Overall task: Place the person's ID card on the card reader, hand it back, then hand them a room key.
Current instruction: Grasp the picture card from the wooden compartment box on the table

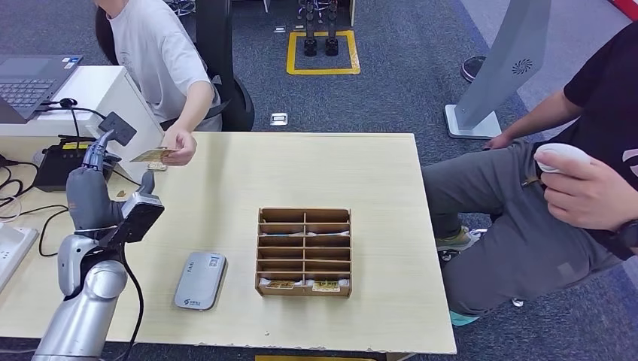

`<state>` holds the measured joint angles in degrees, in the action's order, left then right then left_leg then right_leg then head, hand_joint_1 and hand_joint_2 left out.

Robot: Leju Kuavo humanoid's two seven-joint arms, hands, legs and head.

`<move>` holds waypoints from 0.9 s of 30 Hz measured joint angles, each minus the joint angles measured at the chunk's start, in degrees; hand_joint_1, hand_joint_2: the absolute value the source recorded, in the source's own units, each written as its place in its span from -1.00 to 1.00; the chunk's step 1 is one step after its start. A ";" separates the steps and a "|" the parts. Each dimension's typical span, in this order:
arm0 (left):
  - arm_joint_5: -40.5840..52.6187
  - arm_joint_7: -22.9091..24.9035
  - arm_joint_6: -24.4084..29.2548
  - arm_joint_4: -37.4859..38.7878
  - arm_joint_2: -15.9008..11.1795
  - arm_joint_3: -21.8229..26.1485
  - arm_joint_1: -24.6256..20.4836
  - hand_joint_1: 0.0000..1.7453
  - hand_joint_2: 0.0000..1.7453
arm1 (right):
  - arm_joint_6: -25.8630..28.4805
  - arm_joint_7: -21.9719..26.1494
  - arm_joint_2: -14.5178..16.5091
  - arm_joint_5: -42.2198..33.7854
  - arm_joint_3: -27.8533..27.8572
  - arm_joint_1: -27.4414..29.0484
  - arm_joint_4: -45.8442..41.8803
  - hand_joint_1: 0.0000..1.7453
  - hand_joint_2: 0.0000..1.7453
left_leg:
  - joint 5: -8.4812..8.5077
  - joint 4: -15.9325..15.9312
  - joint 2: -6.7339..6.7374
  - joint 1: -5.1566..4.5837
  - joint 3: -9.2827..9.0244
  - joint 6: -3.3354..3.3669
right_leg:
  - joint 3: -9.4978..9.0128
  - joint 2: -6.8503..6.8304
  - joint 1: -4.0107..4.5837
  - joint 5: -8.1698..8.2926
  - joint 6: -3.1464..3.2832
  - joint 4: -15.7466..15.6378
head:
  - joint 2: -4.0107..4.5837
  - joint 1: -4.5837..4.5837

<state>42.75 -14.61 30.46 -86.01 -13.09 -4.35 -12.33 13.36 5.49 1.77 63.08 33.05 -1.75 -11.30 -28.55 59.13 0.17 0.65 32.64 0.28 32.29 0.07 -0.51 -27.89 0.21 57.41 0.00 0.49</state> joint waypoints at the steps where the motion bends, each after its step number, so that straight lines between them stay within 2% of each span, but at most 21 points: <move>1: -0.22 0.20 -1.07 -0.03 -0.14 -0.32 0.01 -1.00 1.00 | 0.01 0.00 -0.01 -0.02 0.06 0.07 0.00 -1.00 1.00 | 0.00 0.00 0.00 0.00 0.00 0.00 | 0.00 0.00 0.00 0.00 0.00 0.00 | 0.00 0.00; 9: -3.14 -0.54 -7.79 -1.95 -2.76 -1.98 0.89 -1.00 1.00 | -0.03 0.28 -0.02 -0.16 0.40 0.49 0.00 -1.00 1.00 | 0.00 -0.01 0.01 0.00 0.02 0.00 | 0.00 0.00 0.00 0.00 0.00 0.00 | -0.01 -0.01; 12: -4.66 -3.54 -13.55 -4.35 -4.50 -3.32 2.56 -1.00 1.00 | -0.03 0.85 -0.02 -0.49 0.84 0.53 0.00 -1.00 1.00 | -0.01 -0.01 0.02 0.00 0.02 0.01 | 0.00 0.01 0.00 -0.01 -0.01 0.00 | -0.01 -0.01; 16: -5.87 -7.70 -21.15 -10.17 -7.86 -6.99 6.92 -1.00 1.00 | -0.13 1.10 -0.07 -0.80 1.77 0.75 0.00 -1.00 1.00 | -0.04 -0.01 0.04 -0.01 0.03 0.03 | 0.01 0.05 -0.01 -0.03 -0.02 -0.01 | 0.00 -0.01; 21: -5.40 -9.71 -22.92 -15.63 -9.87 -12.24 11.04 -1.00 1.00 | -0.28 1.05 -0.14 -1.13 2.83 1.01 -0.03 -1.00 1.00 | -0.06 -0.01 0.03 -0.01 0.06 0.04 | 0.02 0.02 -0.01 -0.05 -0.03 -0.02 | -0.01 0.00; 27: -1.93 -10.64 -21.86 -18.53 -11.01 -19.23 12.91 -1.00 1.00 | -0.43 1.55 -0.15 -1.22 3.99 1.13 -0.23 -1.00 1.00 | -0.06 0.00 0.02 -0.02 0.05 0.04 | 0.01 0.01 -0.03 -0.04 -0.03 -0.02 | -0.01 0.00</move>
<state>40.82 -25.25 8.61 -104.54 -24.10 -23.58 0.58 12.93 7.03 1.62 61.87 37.05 -0.62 -11.53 -28.61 59.13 0.19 0.63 32.69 0.33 32.30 0.08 -0.53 -27.93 0.18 57.38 -0.01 0.49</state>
